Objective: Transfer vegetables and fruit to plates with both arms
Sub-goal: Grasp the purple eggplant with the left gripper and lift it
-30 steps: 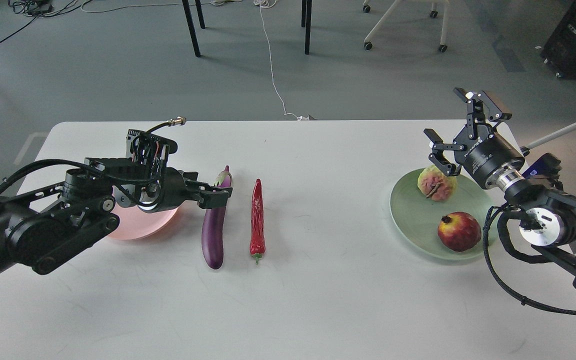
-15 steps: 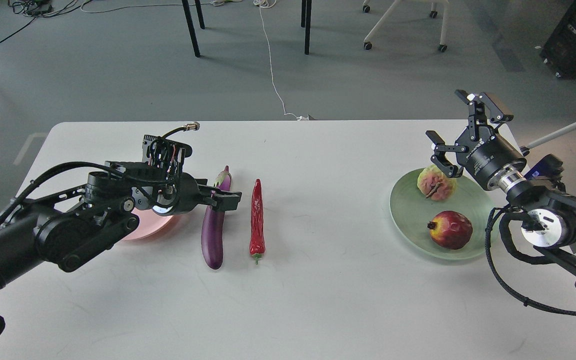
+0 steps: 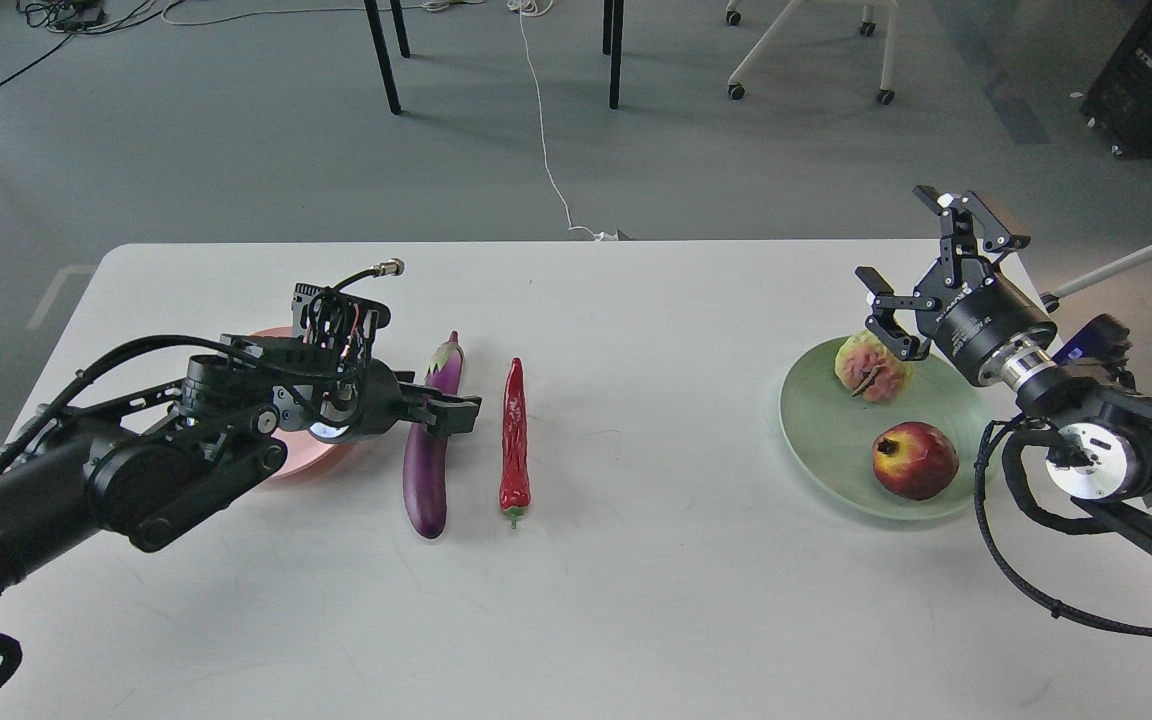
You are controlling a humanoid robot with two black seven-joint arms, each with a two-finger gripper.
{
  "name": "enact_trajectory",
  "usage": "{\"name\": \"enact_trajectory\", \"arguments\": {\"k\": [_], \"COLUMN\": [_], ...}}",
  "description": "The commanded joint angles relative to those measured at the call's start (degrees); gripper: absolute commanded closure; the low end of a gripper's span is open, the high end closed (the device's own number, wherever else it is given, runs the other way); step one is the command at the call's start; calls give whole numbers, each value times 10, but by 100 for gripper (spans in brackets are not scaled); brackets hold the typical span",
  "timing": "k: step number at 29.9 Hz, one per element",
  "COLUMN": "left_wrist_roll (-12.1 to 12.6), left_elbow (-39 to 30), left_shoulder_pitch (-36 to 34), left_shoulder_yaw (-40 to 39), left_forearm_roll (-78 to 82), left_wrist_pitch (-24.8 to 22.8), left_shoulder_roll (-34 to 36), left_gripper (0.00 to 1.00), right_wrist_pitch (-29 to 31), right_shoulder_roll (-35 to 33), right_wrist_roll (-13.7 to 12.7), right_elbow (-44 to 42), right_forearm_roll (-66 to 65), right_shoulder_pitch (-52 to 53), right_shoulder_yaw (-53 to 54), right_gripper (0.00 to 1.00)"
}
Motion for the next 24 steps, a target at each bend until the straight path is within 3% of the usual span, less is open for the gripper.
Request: {"name": "enact_trajectory", "arguments": {"k": [1,10,16,20,24], "left_wrist_roll": [0,16,20,42,35], "left_elbow": [0,3,-3,-10,-11], "left_shoulder_pitch": [0,-2,-10,-47,-87], "left_shoulder_yaw": [11,12,8,9,9], "left_forearm_roll": [-3,-5,-39,-110,-149], "left_wrist_pitch": [0,-3,-3,-6,-15], "left_shoulder_roll": [-1,1,-1,8,37], "left_gripper": [30,79,81,81,81], "right_wrist_pitch": [0,0,0,0,0], "right_shoulder_roll": [0,0,0,1,2], "right_wrist_roll": [0,0,0,0,0], "right_elbow": [0,1,0,0,0], "right_forearm_roll": [0,0,0,0,0], "right_shoulder_pitch": [-1,-1,-1,-2,-2], "right_shoulder_yaw": [0,1,0,-1,0], "right_gripper": [3,2,2,2,2]}}
